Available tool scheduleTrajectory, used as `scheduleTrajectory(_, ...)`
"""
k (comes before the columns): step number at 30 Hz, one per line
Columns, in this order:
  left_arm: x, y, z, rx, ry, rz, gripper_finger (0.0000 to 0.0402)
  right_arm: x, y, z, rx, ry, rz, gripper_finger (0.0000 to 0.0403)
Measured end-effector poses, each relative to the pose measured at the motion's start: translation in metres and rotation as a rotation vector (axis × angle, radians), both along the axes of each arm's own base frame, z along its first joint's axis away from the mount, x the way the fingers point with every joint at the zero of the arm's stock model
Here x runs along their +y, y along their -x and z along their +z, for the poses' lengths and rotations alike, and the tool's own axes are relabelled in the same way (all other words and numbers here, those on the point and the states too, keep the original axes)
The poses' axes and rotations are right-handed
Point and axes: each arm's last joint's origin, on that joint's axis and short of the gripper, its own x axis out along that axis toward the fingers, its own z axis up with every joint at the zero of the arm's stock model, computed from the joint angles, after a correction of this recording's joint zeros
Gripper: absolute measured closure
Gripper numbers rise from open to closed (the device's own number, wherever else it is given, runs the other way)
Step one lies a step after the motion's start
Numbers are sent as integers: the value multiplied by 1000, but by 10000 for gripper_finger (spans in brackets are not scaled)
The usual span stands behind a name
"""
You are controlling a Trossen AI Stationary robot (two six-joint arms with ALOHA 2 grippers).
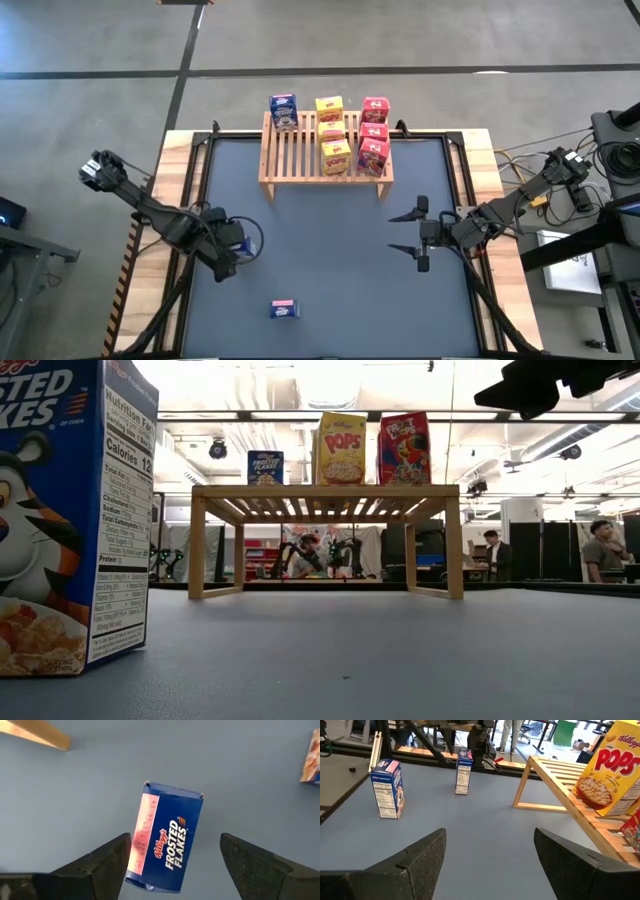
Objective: Stack cereal on shelf
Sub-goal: Put the top blue cereal box on the shelf aligned with the other blue cereal box
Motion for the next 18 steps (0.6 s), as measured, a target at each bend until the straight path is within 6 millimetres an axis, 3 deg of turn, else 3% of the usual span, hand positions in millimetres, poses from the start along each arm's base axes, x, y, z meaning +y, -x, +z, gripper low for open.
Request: scheduleTrajectory(18, 8, -6, -21, 110, -6, 20, 170, 0, 0, 0, -13, -1, 2, 113)
